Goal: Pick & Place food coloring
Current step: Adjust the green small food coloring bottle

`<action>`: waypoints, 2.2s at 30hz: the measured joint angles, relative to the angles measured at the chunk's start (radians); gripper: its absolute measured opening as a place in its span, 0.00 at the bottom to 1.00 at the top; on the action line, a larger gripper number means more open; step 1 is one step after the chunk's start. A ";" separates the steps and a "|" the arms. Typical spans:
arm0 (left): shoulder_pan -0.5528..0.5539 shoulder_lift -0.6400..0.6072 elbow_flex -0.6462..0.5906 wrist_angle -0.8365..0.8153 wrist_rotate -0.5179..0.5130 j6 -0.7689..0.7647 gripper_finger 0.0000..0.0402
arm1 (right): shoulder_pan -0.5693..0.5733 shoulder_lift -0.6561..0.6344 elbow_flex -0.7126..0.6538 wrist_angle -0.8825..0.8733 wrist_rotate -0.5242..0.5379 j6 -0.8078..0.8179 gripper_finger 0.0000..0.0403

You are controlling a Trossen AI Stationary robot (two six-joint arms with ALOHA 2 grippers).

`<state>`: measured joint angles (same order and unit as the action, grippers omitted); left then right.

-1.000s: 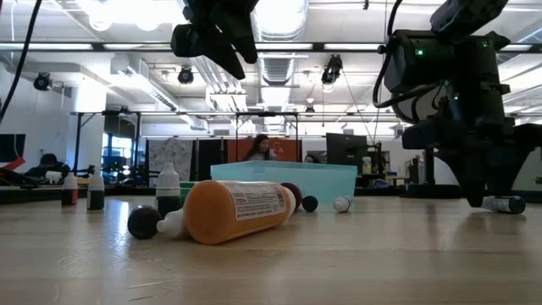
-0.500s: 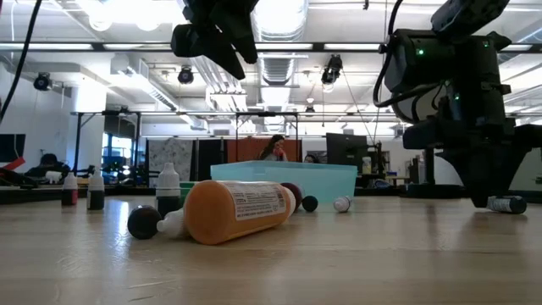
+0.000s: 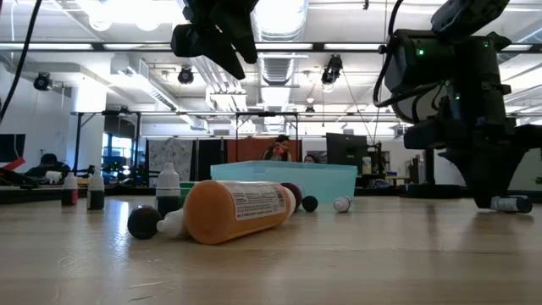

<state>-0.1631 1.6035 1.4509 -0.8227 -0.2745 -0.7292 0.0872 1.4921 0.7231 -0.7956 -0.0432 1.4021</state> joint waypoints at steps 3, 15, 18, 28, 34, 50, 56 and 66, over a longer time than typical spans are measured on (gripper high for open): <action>0.000 0.000 0.000 0.000 -0.002 0.005 0.37 | 0.015 -0.006 0.018 0.017 0.071 -0.019 0.12; 0.005 0.000 0.000 0.000 -0.016 0.134 0.37 | 0.166 -0.044 0.027 0.068 0.702 0.068 0.12; 0.006 0.000 0.000 0.000 -0.016 0.134 0.37 | 0.199 -0.043 0.021 0.071 0.891 0.134 0.12; 0.006 0.000 0.000 0.000 -0.016 0.134 0.37 | 0.203 0.015 -0.144 0.282 1.011 0.255 0.12; 0.006 0.000 0.000 0.002 -0.015 0.133 0.37 | 0.203 0.011 -0.234 0.452 1.014 0.242 0.12; 0.006 0.000 0.000 0.002 -0.015 0.131 0.37 | 0.201 0.009 -0.241 0.467 1.016 0.092 0.12; 0.006 0.000 0.000 0.002 -0.015 0.131 0.37 | 0.201 0.008 -0.241 0.467 1.010 0.165 0.12; 0.005 0.000 0.000 0.002 -0.015 0.131 0.37 | 0.200 -0.026 -0.240 0.466 0.898 0.196 0.13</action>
<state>-0.1577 1.6035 1.4509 -0.8204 -0.2893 -0.5983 0.2871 1.4665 0.4828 -0.3294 0.8550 1.5978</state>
